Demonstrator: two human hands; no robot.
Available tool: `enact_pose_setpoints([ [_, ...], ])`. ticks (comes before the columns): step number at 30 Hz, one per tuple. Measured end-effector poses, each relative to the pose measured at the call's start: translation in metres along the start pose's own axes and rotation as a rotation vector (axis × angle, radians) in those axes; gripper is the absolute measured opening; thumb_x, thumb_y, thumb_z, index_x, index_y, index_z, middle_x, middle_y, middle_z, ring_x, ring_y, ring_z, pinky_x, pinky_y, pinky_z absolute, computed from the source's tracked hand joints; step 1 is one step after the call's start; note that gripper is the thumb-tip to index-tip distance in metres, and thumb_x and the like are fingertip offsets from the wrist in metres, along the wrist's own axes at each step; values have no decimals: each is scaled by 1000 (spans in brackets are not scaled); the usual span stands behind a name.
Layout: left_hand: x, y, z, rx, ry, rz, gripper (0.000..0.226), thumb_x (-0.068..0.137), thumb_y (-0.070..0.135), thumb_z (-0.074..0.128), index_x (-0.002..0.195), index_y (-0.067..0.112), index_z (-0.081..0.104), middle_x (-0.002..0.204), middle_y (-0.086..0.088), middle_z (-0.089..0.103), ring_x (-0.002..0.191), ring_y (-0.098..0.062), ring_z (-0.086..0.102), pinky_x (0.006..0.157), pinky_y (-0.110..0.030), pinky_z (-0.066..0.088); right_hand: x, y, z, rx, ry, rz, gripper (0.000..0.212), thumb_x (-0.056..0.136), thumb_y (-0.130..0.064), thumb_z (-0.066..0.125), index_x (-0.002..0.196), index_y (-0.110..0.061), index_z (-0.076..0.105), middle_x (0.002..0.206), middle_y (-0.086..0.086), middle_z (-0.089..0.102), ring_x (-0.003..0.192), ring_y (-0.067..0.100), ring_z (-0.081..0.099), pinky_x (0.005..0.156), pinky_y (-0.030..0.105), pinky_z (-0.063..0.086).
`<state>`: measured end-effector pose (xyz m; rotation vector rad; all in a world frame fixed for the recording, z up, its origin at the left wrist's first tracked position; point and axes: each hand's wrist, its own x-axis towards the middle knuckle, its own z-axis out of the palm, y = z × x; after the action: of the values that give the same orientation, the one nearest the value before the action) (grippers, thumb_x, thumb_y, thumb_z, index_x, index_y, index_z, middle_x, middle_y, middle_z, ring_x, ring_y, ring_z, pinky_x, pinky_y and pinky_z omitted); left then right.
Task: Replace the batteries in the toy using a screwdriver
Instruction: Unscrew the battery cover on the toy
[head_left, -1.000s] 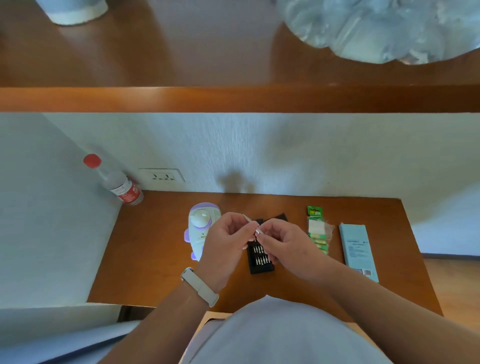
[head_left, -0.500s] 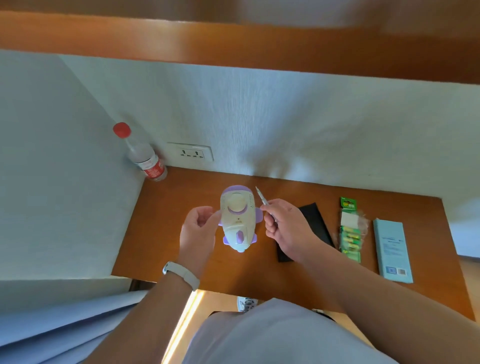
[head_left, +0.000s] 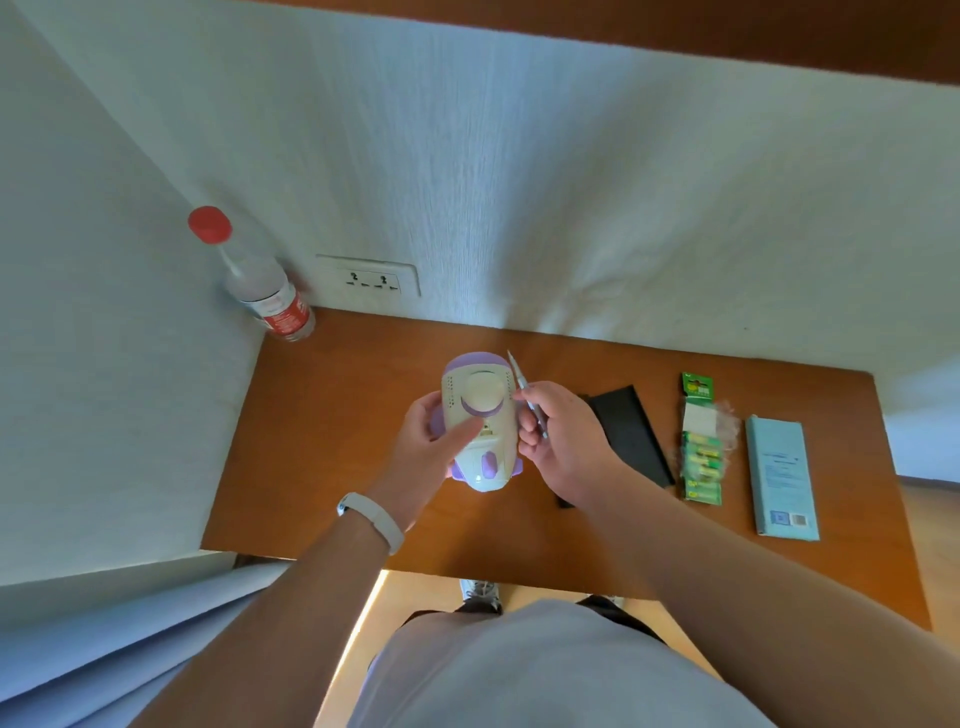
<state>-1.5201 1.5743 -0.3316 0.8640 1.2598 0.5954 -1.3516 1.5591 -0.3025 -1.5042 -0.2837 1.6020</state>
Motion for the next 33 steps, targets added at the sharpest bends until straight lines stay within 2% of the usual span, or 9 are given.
enact_pose_setpoints([
  [5,4,4,0,-17,-37,-35,60,70,40,82,122,34,53,119,3,68,108,-21,68,83,-45,62,1,1,-3,12,3,-3,17,88,-12,50,72,-12,46,58,4,37,53,15,29,56,31,31],
  [9,3,4,3,-8,-12,-24,60,79,34,82,130,28,52,121,1,67,111,-22,66,88,-48,61,-1,1,-6,4,-10,-23,16,87,-12,52,72,-11,48,59,5,39,53,15,31,56,31,34],
  [14,0,7,9,6,40,20,55,83,28,80,130,28,51,121,1,65,112,-22,64,85,-44,62,-10,-1,-18,-86,10,-105,14,91,-16,56,78,-9,55,61,3,43,55,15,35,56,30,36],
  [18,-6,17,10,11,35,94,58,79,27,84,128,29,52,120,1,65,109,-21,66,80,-38,63,-25,-12,-28,-164,36,-163,14,95,-19,57,84,-11,63,61,3,47,52,13,38,51,26,37],
  [20,-10,25,11,8,19,123,65,73,33,85,128,30,52,120,0,66,109,-22,67,78,-37,63,-36,-20,-32,-204,26,-188,16,96,-18,58,81,-14,63,60,2,48,51,14,38,49,25,38],
  [24,-21,43,19,-3,8,168,75,60,44,85,127,32,53,120,2,67,109,-23,68,77,-40,63,-65,-36,-40,-364,-6,-279,19,98,-21,59,81,-19,68,59,-1,48,53,14,39,54,27,40],
  [28,-35,57,31,-39,31,222,75,61,42,87,128,32,54,119,5,68,108,-22,70,75,-44,63,-95,-52,-52,-618,-29,-427,15,98,-28,59,91,-31,72,57,-13,54,49,3,43,48,15,39],
  [33,-58,75,48,-53,65,289,78,58,42,87,127,32,53,121,3,66,110,-24,69,75,-47,63,-122,-66,-67,-798,-67,-601,16,95,-24,61,97,-39,66,65,-8,56,55,2,49,49,14,41],
])
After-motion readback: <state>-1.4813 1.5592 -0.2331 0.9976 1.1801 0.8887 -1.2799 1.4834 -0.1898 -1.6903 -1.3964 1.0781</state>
